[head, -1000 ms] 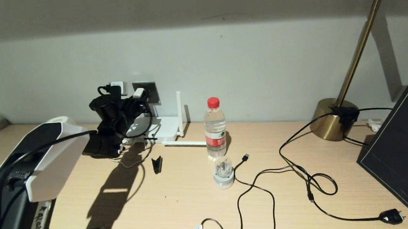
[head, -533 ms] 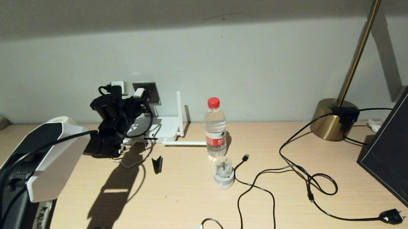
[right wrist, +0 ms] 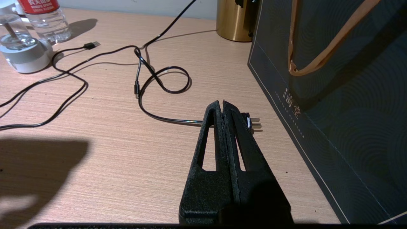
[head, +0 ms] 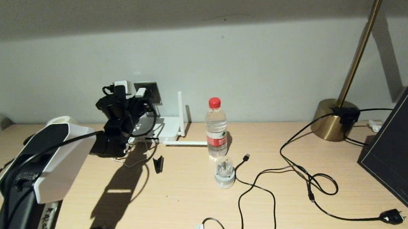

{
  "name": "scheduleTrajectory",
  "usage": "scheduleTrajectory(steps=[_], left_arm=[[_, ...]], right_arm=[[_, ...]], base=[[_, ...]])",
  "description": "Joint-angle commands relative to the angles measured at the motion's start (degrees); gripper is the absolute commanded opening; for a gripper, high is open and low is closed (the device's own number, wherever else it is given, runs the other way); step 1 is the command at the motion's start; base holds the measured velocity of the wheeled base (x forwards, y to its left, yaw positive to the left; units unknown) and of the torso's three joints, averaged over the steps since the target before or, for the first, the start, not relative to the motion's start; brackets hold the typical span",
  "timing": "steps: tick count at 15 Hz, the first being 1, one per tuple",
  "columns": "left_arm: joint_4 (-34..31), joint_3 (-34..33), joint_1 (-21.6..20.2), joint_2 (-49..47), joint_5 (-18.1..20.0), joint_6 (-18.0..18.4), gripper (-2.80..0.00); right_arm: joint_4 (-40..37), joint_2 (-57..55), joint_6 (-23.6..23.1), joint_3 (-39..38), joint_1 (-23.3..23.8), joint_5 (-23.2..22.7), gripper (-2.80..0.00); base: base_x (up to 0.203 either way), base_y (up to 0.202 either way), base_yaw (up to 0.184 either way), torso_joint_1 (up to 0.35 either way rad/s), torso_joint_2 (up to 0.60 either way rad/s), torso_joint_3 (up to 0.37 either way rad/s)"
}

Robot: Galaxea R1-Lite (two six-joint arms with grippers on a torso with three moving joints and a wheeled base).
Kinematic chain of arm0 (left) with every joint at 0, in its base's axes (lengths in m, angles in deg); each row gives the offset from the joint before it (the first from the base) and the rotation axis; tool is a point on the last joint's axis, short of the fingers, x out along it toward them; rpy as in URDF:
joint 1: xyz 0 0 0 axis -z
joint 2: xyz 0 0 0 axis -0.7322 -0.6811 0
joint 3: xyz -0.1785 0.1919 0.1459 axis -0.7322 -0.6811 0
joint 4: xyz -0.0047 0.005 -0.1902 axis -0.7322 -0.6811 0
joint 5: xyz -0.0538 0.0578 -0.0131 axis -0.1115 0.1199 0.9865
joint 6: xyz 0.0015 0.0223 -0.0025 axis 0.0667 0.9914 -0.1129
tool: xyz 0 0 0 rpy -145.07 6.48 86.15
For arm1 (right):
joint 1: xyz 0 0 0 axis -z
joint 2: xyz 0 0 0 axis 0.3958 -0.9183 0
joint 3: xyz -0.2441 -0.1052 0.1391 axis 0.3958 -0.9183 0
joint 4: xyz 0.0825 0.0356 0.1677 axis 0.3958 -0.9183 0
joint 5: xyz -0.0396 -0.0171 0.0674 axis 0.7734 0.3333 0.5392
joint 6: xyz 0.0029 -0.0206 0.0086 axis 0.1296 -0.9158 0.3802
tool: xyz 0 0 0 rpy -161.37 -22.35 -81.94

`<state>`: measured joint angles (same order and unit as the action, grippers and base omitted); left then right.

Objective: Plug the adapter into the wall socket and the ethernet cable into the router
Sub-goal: Plug plug into socket

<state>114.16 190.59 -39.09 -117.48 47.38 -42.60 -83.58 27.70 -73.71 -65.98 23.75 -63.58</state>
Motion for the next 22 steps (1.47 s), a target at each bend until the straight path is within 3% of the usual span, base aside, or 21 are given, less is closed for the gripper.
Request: scheduleTrajectory(steps=[1, 14, 22], left_arm=[[0.22, 2.52, 1.08, -0.71, -0.11, 0.11, -2.8], [-0.29, 4.11, -0.15, -2.66, 0.59, 0.03, -2.8], [-3.82, 5.25, -2.28, -3.09, 2.53, 0.11, -2.8]], right_arm=[[0.02, -0.07, -0.05, -0.01, 0.0, -0.02, -2.8], [0.02, -0.07, -0.05, -0.01, 0.0, -0.02, -2.8], [0.02, -0.07, -0.05, -0.01, 0.0, -0.02, -2.8]], base=[[0.0, 0.0, 0.0, 0.0, 0.0, 0.0], [0.0, 0.0, 0.0, 0.0, 0.0, 0.0], [-0.016, 0.0, 0.003, 0.005, 0.0, 0.001]])
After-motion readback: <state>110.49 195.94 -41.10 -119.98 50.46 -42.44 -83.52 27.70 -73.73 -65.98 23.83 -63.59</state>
